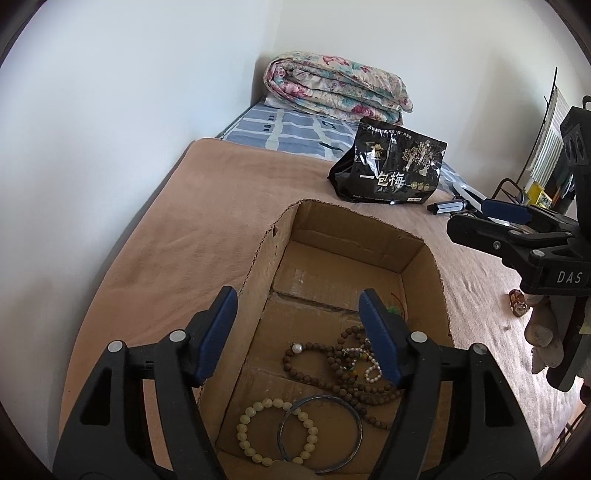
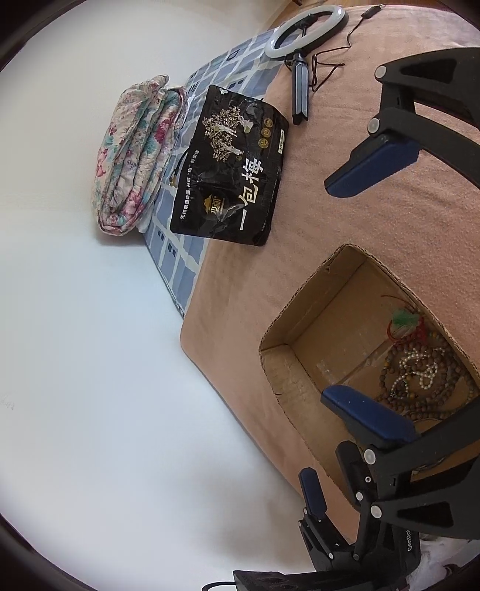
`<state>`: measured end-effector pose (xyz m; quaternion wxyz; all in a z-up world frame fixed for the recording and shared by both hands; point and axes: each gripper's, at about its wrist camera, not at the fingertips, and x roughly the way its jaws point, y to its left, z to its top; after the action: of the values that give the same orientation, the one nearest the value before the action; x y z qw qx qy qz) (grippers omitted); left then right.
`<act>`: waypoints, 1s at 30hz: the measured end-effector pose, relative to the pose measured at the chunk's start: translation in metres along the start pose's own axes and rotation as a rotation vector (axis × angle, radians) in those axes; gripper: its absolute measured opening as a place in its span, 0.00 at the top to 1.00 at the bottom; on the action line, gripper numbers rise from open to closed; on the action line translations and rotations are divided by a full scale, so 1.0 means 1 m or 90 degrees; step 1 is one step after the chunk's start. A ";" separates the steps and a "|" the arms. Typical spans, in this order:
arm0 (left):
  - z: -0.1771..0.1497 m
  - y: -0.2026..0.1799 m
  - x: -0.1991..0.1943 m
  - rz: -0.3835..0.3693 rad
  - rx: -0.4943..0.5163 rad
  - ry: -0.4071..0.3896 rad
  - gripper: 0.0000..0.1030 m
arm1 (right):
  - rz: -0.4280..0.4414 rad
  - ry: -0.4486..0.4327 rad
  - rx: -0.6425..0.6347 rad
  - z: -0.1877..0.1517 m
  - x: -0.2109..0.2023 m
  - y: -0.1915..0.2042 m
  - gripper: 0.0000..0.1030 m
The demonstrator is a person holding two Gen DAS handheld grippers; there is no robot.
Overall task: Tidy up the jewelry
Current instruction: 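Move the left gripper to the second pearl earring while the right approaches the watch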
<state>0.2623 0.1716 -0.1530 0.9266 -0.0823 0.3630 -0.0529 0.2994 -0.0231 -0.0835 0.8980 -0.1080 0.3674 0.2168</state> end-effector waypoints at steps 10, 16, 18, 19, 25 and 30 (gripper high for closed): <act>0.000 -0.008 -0.011 -0.006 0.008 -0.007 0.31 | -0.004 -0.010 0.030 -0.005 -0.018 -0.013 0.00; 0.000 -0.025 -0.019 -0.005 0.026 -0.014 0.31 | -0.016 -0.014 0.046 -0.011 -0.031 -0.027 0.00; 0.000 -0.031 -0.024 -0.012 0.027 -0.018 0.31 | -0.021 -0.017 0.047 -0.014 -0.037 -0.032 0.00; 0.000 -0.033 -0.025 -0.015 0.028 -0.020 0.31 | -0.024 -0.019 0.048 -0.016 -0.041 -0.035 0.00; 0.000 -0.057 -0.033 -0.035 0.047 -0.025 0.31 | -0.043 -0.026 0.062 -0.027 -0.061 -0.061 0.00; -0.002 -0.084 -0.040 -0.057 0.070 -0.029 0.31 | -0.066 -0.031 0.071 -0.041 -0.080 -0.088 0.00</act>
<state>0.2286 0.0947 -0.1122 0.9345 -0.0483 0.3344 -0.1123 0.2645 -0.1399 -0.0524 0.9213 -0.0714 0.3509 0.1515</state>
